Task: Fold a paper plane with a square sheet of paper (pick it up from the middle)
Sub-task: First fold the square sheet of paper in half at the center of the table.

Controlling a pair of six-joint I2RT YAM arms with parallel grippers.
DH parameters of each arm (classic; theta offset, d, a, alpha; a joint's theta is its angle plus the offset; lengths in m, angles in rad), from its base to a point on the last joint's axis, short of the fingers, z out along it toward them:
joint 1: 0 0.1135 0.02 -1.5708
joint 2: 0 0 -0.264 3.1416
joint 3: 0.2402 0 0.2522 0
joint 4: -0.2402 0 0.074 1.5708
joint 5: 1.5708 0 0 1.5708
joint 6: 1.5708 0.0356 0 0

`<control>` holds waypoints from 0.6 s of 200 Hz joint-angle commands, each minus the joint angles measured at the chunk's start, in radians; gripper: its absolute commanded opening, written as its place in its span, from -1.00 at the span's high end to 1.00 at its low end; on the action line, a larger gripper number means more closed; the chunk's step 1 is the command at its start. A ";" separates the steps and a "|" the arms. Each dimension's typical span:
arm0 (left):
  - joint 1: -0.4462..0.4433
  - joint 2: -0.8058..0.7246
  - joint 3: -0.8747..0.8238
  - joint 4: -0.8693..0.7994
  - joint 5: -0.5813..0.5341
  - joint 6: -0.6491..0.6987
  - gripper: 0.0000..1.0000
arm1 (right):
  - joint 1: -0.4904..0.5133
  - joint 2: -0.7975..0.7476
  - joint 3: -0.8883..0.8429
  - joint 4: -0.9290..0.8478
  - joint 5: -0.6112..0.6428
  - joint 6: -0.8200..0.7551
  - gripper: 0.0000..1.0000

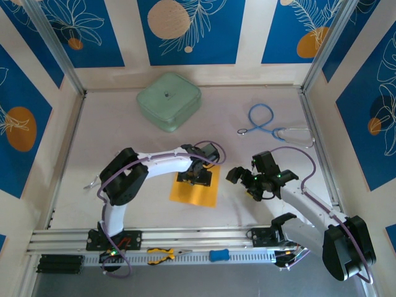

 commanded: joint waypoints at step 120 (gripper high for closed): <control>-0.005 -0.183 -0.105 0.096 -0.041 0.040 0.01 | -0.079 -0.283 -0.060 0.054 -0.007 -0.098 -0.79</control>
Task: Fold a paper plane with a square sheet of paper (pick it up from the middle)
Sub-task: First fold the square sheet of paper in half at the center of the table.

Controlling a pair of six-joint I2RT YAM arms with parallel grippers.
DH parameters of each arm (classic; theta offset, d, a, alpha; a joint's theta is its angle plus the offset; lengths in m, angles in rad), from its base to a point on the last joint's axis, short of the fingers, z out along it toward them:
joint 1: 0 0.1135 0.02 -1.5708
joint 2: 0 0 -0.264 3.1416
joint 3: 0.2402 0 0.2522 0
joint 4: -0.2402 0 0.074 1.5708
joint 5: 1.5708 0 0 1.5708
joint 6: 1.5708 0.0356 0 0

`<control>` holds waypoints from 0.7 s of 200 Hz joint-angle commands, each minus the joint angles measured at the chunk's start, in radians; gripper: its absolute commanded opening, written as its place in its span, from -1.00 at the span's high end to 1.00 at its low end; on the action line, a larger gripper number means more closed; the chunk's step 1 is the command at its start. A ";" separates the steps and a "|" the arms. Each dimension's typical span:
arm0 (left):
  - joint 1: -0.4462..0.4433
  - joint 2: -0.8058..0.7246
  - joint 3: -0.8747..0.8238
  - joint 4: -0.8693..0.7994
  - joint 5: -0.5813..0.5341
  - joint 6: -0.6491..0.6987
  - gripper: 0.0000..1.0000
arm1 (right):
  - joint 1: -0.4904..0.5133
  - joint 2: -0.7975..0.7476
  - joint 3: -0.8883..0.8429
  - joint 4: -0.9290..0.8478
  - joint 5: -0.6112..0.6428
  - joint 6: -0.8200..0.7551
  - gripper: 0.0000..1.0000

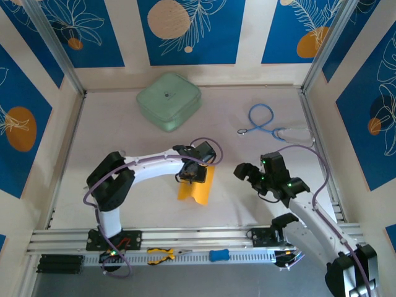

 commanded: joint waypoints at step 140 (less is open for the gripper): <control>0.218 -0.219 -0.443 0.873 0.630 -0.303 0.13 | -0.066 -0.022 -0.032 0.186 -0.344 -0.036 -0.73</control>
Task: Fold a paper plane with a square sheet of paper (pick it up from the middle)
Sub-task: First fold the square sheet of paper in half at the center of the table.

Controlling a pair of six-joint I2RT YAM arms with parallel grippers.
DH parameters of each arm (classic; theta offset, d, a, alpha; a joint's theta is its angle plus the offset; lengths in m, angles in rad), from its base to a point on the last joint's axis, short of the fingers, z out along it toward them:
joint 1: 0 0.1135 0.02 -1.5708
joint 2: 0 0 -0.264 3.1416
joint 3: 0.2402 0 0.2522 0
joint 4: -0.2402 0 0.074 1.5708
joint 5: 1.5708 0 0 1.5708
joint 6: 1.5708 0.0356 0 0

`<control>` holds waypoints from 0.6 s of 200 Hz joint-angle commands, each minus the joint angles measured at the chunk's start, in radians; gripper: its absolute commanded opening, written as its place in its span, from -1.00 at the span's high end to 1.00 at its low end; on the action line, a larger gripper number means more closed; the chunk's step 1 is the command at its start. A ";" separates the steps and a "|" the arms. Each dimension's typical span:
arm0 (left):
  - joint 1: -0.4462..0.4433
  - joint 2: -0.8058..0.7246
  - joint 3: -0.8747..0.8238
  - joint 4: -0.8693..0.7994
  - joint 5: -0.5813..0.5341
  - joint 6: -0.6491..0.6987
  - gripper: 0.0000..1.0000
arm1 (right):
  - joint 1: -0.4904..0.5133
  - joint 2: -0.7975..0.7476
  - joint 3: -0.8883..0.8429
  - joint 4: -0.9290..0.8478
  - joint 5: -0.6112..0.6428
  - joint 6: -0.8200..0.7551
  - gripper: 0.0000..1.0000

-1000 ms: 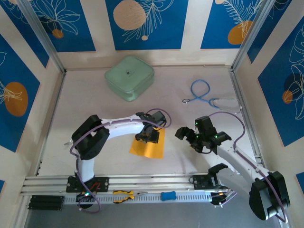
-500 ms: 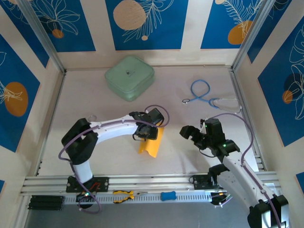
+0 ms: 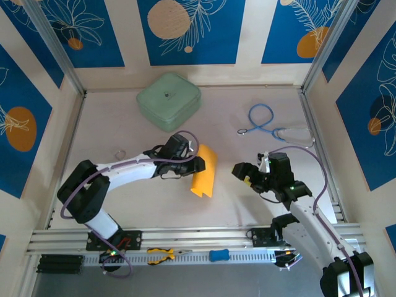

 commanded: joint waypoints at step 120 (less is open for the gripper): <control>0.023 0.056 -0.149 0.184 0.021 -0.080 0.10 | 0.119 0.175 0.040 0.111 -0.015 0.022 -0.73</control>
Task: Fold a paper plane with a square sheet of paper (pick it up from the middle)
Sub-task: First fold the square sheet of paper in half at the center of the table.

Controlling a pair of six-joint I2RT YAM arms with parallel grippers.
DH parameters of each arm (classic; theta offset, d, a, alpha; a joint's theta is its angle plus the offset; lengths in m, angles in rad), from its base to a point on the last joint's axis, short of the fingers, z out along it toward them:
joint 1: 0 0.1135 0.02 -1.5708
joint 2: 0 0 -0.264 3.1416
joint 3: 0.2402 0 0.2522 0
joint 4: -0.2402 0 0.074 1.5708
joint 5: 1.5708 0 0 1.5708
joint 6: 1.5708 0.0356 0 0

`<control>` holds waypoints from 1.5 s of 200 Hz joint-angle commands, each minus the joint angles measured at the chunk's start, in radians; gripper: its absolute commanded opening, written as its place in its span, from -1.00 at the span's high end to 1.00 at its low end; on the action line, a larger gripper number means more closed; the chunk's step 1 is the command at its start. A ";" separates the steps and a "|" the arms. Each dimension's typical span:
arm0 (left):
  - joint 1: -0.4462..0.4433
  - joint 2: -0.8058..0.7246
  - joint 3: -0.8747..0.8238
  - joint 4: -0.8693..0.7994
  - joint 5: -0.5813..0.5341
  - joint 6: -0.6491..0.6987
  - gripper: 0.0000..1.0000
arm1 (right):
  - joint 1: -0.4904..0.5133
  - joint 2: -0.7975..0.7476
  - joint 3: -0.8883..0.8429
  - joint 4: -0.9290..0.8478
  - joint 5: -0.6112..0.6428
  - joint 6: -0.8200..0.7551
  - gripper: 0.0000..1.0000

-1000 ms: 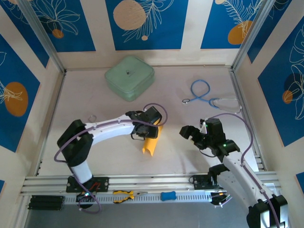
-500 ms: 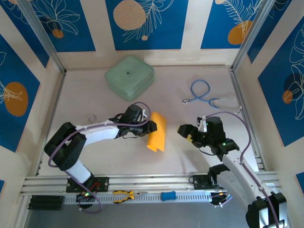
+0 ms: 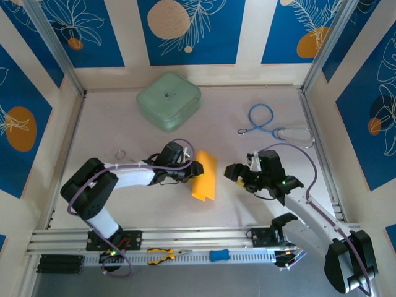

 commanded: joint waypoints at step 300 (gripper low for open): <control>-0.012 -0.060 0.096 -0.471 -0.321 0.264 -0.15 | 0.154 0.186 0.069 0.072 0.096 0.079 -0.73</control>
